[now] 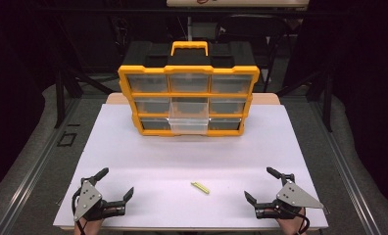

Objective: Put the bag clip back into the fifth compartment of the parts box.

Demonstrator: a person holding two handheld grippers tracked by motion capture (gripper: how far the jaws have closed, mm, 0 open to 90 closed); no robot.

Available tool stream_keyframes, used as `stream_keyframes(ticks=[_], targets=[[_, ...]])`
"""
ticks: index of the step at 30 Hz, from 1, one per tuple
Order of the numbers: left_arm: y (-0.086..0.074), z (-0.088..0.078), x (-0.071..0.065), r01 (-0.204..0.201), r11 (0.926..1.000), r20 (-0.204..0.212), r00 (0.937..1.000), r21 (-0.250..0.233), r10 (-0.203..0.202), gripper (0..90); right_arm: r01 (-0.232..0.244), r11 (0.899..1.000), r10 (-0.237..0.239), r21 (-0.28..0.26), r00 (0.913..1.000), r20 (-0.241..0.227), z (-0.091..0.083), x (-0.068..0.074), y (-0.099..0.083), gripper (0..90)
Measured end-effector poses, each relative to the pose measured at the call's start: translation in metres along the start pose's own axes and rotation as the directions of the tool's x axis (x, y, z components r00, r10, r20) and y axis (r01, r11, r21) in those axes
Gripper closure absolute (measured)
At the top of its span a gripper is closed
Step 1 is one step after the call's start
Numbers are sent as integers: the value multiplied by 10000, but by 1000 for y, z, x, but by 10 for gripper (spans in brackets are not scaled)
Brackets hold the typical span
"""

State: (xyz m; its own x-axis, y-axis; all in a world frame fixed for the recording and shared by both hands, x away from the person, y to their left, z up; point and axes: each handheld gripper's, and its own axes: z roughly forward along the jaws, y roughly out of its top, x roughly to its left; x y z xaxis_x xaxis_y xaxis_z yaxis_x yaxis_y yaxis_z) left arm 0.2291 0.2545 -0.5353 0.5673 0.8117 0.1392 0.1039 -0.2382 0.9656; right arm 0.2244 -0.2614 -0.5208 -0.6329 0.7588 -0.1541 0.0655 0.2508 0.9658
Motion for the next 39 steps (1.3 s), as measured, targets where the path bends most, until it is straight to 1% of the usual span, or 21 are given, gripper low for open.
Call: stream_keyframes(ticks=[2,4,11,12,13,15,17,18,20,22,25,26,27,28,29,30,31,32,33,38,39], targets=[[1,2,-1,-112,9999,35,9999,61,112,0,-65,10000,66,66,10000,-64,1,0,0,0],[1,3,-2,-131,9999,56,9999,71,130,0,-90,9999,91,98,9999,-103,1,0,0,0],[1,7,-2,-109,9998,52,9999,179,108,0,-198,9992,208,359,9994,-267,7,0,0,0],[0,7,-1,-103,9998,55,9999,171,102,0,-165,9987,179,483,9994,-291,9,1,1,0],[0,8,-1,-119,9997,58,9999,191,118,0,-165,9987,179,483,9994,-291,9,1,1,0],[0,8,-2,-134,9997,116,9998,195,132,0,-143,9982,161,590,9994,-306,11,3,3,0],[0,7,-2,-133,9996,126,9998,232,130,0,-34,9976,54,690,9996,-286,12,6,6,0],[0,6,-2,-131,9997,116,9999,214,128,0,60,9969,-34,784,9995,-324,14,10,8,0],[0,6,-2,-124,9997,112,9999,218,121,0,67,9962,-38,871,9994,-339,15,12,9,0],[0,7,-1,-132,9996,151,9998,263,128,0,90,9935,-31,1137,9987,-515,19,16,10,0],[-1,8,-2,-131,9995,141,9998,295,127,0,175,9916,-96,1279,9980,-618,23,19,12,0],[-1,7,-2,-154,9993,134,9998,334,150,0,221,9894,-120,1434,9974,-709,27,22,13,0],[-1,7,-2,-154,9993,134,9998,334,150,0,221,9894,-120,1434,9974,-709,27,22,13,0],[-1,6,-2,-117,9995,88,9999,309,114,0,218,9861,-98,1647,9973,-734,31,25,14,0],[-1,6,-2,-117,9995,88,9999,309,114,0,218,9861,-98,1647,9973,-734,31,25,14,0],[-1,6,-1,-116,9995,59,9999,305,114,0,259,9841,-124,1756,9969,-775,33,26,15,0],[-1,6,-1,-89,9995,32,10000,304,88,0,244,9819,-98,1878,9969,-785,35,28,15,0],[-1,6,-1,-84,9995,9,10000,320,84,0,216,9779,-27,2080,9959,-907,38,31,16,0],[-1,7,0,-98,9992,4,10000,383,98,0,237,9752,-39,2200,9959,-900,40,32,17,0],[0,10,-2,-146,9990,34,9999,429,145,0,82,9651,192,2618,9946,-1022,48,37,18,0],[0,10,-2,-146,9990,34,9999,429,145,0,158,9636,117,2670,9948,-1013,50,37,19,0]])
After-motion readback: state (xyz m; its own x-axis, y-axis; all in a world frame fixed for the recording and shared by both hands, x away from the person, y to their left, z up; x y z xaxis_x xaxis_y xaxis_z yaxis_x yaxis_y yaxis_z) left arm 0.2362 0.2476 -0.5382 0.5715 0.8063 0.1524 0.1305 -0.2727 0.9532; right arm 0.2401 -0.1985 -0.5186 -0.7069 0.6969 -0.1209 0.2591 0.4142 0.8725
